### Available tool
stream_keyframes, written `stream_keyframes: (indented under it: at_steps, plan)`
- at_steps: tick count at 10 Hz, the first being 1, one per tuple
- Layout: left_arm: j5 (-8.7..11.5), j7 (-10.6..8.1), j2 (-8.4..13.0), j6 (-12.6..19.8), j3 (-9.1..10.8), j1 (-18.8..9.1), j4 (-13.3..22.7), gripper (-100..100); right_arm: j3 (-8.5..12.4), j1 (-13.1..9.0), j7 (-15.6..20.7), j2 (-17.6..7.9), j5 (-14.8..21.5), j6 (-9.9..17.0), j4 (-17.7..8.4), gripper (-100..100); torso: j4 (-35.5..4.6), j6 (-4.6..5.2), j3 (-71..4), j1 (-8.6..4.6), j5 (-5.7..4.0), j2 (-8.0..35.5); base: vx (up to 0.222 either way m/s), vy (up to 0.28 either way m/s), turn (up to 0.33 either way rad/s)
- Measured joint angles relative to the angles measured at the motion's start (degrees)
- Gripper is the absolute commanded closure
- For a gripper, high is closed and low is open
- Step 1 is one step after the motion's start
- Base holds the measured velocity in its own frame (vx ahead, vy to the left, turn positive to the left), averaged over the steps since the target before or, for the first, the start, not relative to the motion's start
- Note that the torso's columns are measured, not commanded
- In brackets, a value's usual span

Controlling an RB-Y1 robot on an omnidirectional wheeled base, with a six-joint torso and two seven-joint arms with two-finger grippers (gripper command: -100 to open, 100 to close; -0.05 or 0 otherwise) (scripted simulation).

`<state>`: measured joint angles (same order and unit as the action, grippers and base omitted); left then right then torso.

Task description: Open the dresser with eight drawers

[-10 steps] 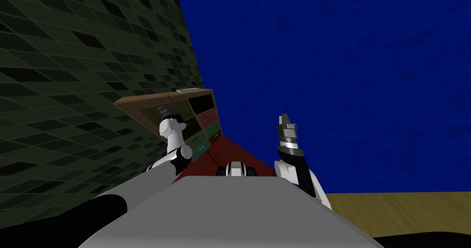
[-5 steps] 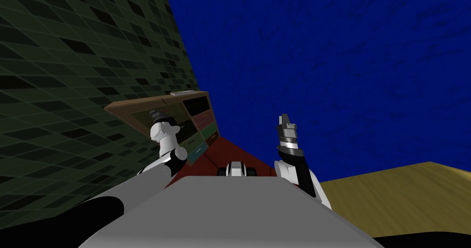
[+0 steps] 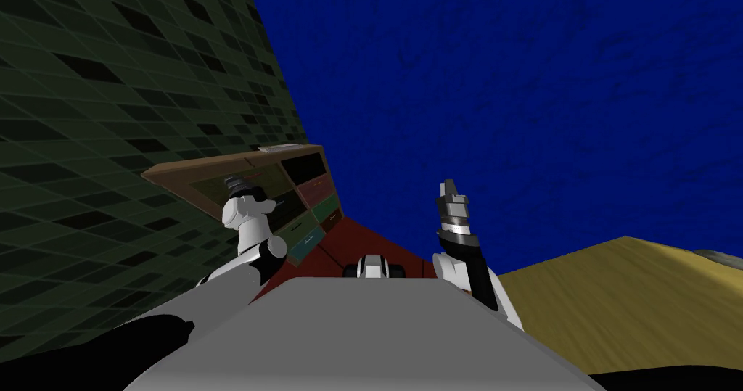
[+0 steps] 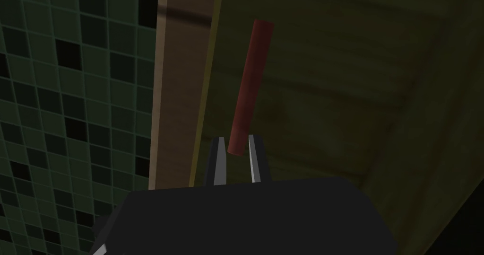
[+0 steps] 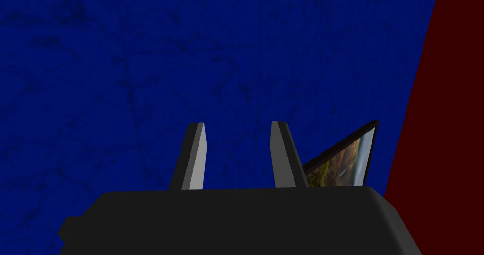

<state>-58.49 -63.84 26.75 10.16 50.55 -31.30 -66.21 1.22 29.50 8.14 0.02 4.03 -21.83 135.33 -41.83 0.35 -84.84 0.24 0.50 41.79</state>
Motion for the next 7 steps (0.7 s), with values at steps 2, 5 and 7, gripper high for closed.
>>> stream_keyframes:
  at_steps: [2, 5, 7]
  plan:
    - [1.18, 2.32, 1.64, -3.34, 3.79, 0.98, 2.41, 100, -0.01, 0.0, 0.0, 0.0, 0.0, 0.0, 0.0, 0, 0.1, -0.13, -0.08, 0.32, 0.23, -0.14, -0.042, -0.088, -0.282]
    - [5.03, 7.25, 4.22, -5.45, 7.63, 1.87, 5.79, 100, 0.02, 0.02, 0.0, -0.01, 0.0, 0.0, 0.0, 0, 0.06, -0.42, -0.01, 0.93, 0.48, -0.09, 0.0, -0.01, -0.011]
    - [8.98, 8.14, 4.07, -3.62, 5.92, 3.12, 3.88, 100, 0.02, 0.02, 0.0, -0.01, 0.0, 0.0, 0.0, 0, 0.07, -0.4, 0.06, 0.85, 0.53, 0.01, 0.006, 0.009, -0.001]
